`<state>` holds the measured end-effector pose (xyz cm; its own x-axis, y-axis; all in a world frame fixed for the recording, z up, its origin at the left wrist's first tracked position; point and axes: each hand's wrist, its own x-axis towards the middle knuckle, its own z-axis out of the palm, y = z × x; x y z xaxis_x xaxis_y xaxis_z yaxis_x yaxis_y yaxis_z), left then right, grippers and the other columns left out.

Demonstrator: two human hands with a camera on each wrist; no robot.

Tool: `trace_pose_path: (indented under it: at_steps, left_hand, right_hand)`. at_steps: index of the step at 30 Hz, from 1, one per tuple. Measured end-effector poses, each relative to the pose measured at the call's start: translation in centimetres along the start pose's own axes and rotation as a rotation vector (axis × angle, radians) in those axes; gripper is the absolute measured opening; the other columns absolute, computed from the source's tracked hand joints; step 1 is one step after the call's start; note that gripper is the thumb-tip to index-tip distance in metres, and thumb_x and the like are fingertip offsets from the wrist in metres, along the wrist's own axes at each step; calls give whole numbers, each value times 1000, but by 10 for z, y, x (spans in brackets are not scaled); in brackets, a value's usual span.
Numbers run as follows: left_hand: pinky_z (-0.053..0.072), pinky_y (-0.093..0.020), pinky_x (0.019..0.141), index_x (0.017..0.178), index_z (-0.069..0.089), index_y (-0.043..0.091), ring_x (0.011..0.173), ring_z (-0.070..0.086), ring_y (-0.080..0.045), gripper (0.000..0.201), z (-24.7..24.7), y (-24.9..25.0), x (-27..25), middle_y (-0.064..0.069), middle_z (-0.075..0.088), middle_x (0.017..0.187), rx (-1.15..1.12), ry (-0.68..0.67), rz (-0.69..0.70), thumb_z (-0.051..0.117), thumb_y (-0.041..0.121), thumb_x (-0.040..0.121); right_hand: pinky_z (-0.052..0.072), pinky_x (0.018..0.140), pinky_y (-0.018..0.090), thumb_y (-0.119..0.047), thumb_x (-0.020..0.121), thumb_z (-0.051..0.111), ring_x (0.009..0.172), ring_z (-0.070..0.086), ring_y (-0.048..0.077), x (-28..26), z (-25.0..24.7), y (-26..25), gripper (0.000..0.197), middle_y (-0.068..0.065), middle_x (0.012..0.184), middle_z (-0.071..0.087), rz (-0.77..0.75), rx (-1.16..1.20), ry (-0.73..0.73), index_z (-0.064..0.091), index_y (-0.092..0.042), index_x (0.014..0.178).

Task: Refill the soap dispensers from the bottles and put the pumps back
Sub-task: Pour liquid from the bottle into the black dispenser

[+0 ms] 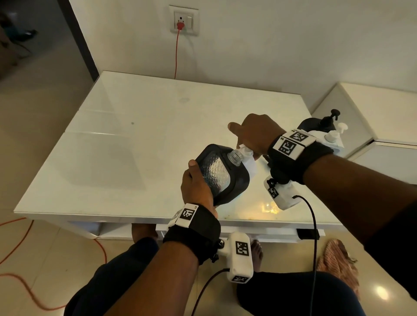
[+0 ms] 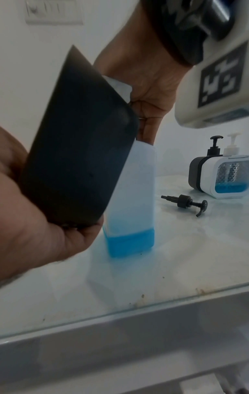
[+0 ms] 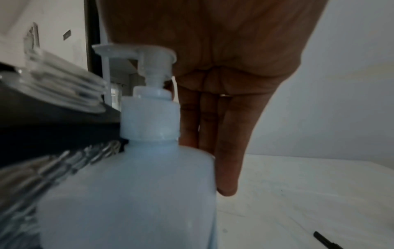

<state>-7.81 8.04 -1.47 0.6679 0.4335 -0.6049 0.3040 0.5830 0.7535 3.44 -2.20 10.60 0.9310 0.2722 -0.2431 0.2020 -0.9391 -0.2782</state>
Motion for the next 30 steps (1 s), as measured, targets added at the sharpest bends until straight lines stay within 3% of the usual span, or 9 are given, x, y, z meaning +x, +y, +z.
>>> trace_pose_path:
  at_steps: [3,5,7,11,15,20,22,25,30]
  left_hand:
    - [53,-61,103,95,59,40,117,62,-38,43,0,2,-1,-4,64,123,16,-3,4,39,78,94]
    - [53,-61,104,100,57,41,117,62,-38,46,-1,4,-2,-4,64,127,28,-4,9,38,82,88]
    - [52,-61,104,103,56,43,118,62,-38,50,0,6,-5,-5,64,130,40,-11,11,37,85,83]
    - [51,-60,106,106,55,43,119,61,-38,42,-1,4,-6,-5,64,131,24,-7,21,38,78,94]
    - [51,-60,107,108,54,46,121,61,-38,65,0,5,-8,-5,64,135,39,-12,20,35,91,67]
    - [51,-60,107,110,54,49,123,61,-39,80,0,3,-1,-5,63,138,73,-20,17,33,98,51]
    - [50,-60,107,110,54,48,124,61,-38,74,1,6,-3,-5,62,139,54,-21,-3,35,98,59]
    - [50,-61,108,105,55,45,124,60,-38,42,2,4,-4,-5,61,138,37,-18,0,37,82,93]
    - [53,-61,105,114,55,45,122,61,-38,39,1,1,1,-6,62,138,17,-12,-31,37,76,99]
  right_hand:
    - [61,75,42,-47,101,48,75,70,29,-3,-3,-1,48,12,86,69,66,100,-34,66,-3,97]
    - [63,70,39,-57,98,52,73,73,28,-4,-8,-4,60,6,75,72,71,180,-82,72,0,95]
    - [64,73,40,-75,92,43,70,73,30,-5,-15,-8,82,2,65,73,68,235,-142,77,0,88]
    - [63,78,47,-95,77,17,87,73,31,-10,-25,-14,109,9,84,78,106,346,-190,80,-6,78]
    - [55,90,43,-83,90,11,89,68,24,-10,-21,-24,105,6,88,76,70,264,-174,79,-3,86]
    - [49,75,37,-79,94,14,76,62,22,-9,-12,-27,100,6,82,72,94,273,-146,78,-3,87]
    - [47,68,34,-80,93,16,75,63,22,-9,-10,-26,99,8,84,73,106,291,-140,78,-4,86]
    - [47,68,32,-80,93,16,76,62,21,-9,-10,-23,98,10,90,74,110,308,-144,78,-4,88]
    - [50,73,34,-82,91,19,75,63,21,-9,-3,-21,96,6,85,73,113,302,-141,76,-5,89]
